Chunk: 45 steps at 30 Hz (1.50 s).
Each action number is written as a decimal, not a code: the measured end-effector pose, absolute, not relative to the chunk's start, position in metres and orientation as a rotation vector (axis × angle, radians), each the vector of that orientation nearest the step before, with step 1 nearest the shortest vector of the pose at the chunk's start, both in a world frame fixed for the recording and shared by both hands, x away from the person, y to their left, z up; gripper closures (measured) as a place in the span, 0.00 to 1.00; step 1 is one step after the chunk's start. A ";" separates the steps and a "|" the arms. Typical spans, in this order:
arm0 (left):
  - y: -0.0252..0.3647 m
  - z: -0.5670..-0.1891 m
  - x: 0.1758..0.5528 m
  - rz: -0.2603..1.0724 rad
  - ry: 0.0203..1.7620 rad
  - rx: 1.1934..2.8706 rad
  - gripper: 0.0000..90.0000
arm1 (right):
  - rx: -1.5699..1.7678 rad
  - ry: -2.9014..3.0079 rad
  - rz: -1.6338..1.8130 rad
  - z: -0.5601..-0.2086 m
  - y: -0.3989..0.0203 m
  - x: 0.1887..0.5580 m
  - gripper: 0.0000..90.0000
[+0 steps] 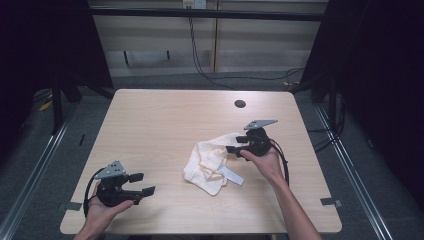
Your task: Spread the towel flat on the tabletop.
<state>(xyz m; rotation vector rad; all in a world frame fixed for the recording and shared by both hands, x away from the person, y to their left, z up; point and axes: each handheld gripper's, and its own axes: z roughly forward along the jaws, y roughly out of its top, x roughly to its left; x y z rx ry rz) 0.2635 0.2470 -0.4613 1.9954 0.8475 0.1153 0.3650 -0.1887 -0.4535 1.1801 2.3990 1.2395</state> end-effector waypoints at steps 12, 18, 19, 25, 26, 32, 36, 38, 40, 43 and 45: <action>0.247 -0.462 0.264 0.114 0.839 2.001 0.31 | 1.170 2.488 1.185 -0.478 -0.171 0.393 0.29; 0.247 -0.462 0.265 0.120 0.842 2.002 0.31 | 1.170 2.531 1.166 -0.493 -0.167 0.400 0.33; 0.247 -0.462 0.265 0.118 0.838 2.002 0.31 | 1.159 2.539 1.134 -0.499 -0.165 0.403 0.36; 0.247 -0.463 0.266 0.114 0.835 2.000 0.30 | 1.155 2.540 1.143 -0.503 -0.165 0.402 0.51; 0.247 -0.463 0.266 0.114 0.840 1.998 0.30 | 1.128 2.548 1.126 -0.503 -0.166 0.400 0.57; 0.247 -0.463 0.266 0.116 0.840 1.998 0.30 | 1.108 2.554 1.103 -0.502 -0.171 0.395 0.86; 0.247 -0.463 0.266 0.119 0.843 1.999 0.30 | 1.105 2.548 1.092 -0.502 -0.170 0.391 0.90; 0.247 -0.463 0.266 0.118 0.843 1.998 0.30 | 1.113 2.554 1.110 -0.502 -0.171 0.389 0.91; 0.247 -0.463 0.266 0.115 0.844 1.996 0.30 | 1.120 2.558 1.121 -0.502 -0.172 0.386 0.91; 0.249 -0.462 0.266 0.075 0.853 1.973 0.31 | 1.129 2.569 1.107 -0.499 -0.172 0.377 0.92; 0.249 -0.461 0.264 0.094 0.843 1.977 0.31 | 1.129 2.567 1.105 -0.499 -0.172 0.375 0.92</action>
